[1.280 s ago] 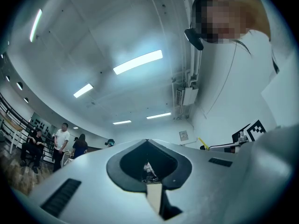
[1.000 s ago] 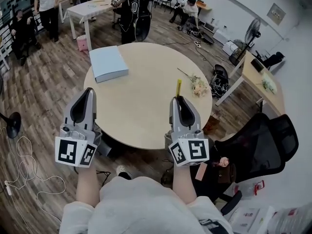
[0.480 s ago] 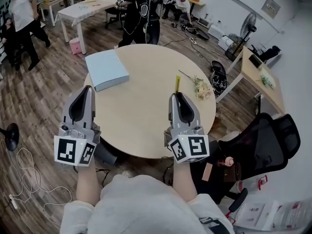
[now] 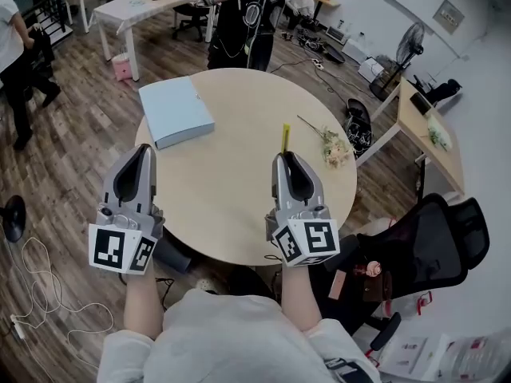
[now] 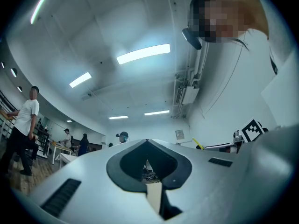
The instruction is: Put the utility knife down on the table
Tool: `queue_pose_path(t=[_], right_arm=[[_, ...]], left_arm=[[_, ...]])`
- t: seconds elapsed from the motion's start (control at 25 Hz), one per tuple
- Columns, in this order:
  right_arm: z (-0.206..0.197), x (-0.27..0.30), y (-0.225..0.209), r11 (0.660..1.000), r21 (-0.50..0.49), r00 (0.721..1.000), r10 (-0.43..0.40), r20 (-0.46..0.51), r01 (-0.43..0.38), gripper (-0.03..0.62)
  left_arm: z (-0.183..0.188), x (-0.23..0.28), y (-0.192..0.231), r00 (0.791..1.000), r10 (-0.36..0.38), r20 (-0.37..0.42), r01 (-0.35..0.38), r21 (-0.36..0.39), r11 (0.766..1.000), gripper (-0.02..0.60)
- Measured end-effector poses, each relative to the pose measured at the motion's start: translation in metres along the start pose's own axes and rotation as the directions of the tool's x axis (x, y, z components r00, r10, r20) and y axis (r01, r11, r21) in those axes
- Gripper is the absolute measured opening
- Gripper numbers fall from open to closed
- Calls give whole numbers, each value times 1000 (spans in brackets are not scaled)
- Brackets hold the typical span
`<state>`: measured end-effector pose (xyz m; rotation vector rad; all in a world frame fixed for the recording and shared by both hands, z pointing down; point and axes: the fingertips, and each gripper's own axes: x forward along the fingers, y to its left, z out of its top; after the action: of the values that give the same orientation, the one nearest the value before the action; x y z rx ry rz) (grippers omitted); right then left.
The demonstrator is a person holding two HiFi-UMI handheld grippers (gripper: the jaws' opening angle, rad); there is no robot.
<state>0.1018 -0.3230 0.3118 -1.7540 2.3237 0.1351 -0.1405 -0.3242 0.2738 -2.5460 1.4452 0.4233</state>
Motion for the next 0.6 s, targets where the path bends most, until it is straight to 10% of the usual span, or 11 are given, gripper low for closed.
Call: queue_pose_path(t=[0.6], right_arm=[[-90, 82, -20, 986, 84, 961, 157, -227, -142, 75]], left_arm=[[-23, 26, 18, 990, 139, -26, -139, 12, 990, 8]])
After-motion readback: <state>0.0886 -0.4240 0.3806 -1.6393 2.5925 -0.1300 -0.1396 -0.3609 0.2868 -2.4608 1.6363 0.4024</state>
